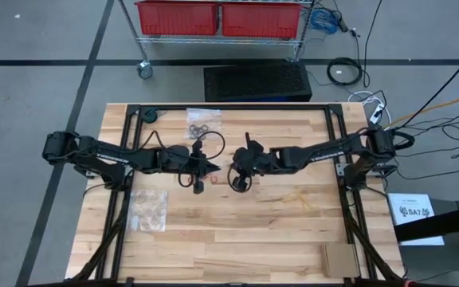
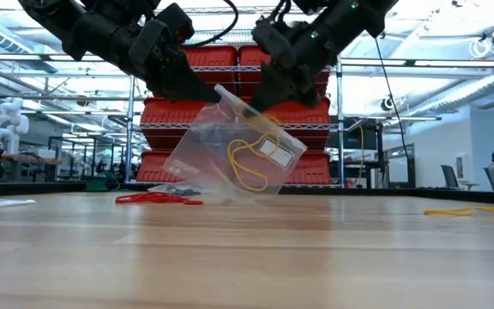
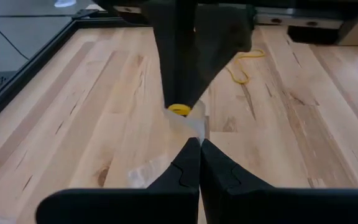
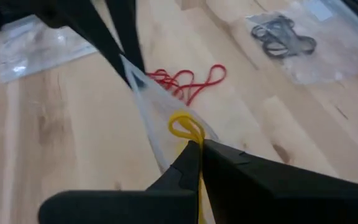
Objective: Sort rubber bands
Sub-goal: Put the yellow rubber band into the bottom right transparent zip bag
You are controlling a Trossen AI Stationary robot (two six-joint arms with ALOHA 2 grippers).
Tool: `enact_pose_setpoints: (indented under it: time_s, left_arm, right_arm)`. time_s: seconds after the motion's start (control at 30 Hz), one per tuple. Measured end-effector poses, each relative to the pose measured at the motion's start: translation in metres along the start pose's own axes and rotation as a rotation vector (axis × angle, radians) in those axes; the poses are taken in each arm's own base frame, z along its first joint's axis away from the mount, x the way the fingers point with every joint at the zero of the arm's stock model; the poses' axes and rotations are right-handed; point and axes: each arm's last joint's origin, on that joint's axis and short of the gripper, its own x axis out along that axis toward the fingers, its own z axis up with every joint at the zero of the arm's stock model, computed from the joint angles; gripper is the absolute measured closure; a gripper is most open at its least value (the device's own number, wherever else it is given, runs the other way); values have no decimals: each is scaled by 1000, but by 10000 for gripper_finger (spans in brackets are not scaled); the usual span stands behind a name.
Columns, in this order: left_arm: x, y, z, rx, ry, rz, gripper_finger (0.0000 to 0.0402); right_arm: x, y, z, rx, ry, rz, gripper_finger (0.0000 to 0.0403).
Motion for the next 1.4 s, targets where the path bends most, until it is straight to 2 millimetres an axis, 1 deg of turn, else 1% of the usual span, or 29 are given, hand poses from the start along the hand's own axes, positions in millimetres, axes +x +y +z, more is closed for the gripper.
enact_pose_setpoints:
  time_s: [0.23, 0.37, 0.53, 0.67, 0.77, 0.87, 0.93, 1.0, 1.1, 1.17, 1.27, 1.4]
  left_arm:
    - [0, 0, 0, 0, 0, -2, 400]
    - [0, 0, 0, 0, -3, -2, 400]
    - [0, 0, 2, -1, -16, -3, 400]
    - [0, 0, 2, -1, -16, -7, 400]
    - [0, 0, 1, -2, -15, -8, 400]
    - [0, 0, 2, -2, -16, -8, 400]
    - [0, 0, 2, -3, -16, -11, 400]
    - [0, 0, 2, -3, -18, -18, 400]
    - [0, -1, 3, -4, -27, -19, 400]
    - [0, -1, 3, -4, -36, -21, 400]
    - [0, -3, 6, -1, -58, -27, 400]
    - [-1, -5, 10, -1, -104, -32, 400]
  right_arm:
    - [2, -5, 2, 18, 38, 112, 402]
    - [2, -6, 3, 24, 48, 136, 389]
    - [10, -9, 0, 37, 71, 141, 356]
    - [23, -11, -8, 47, 105, 123, 319]
    - [27, -12, -11, 46, 117, 116, 289]
    - [18, -14, -4, 44, 91, 120, 263]
    - [9, -15, 6, 50, 57, 125, 250]
    - [5, -15, 17, 46, 19, 132, 244]
    - [9, -15, 23, -2, 3, 130, 250]
    - [15, -15, 20, -45, 22, 124, 267]
    - [25, -14, 14, -82, 51, 118, 305]
    - [37, -11, 7, -97, 64, 122, 373]
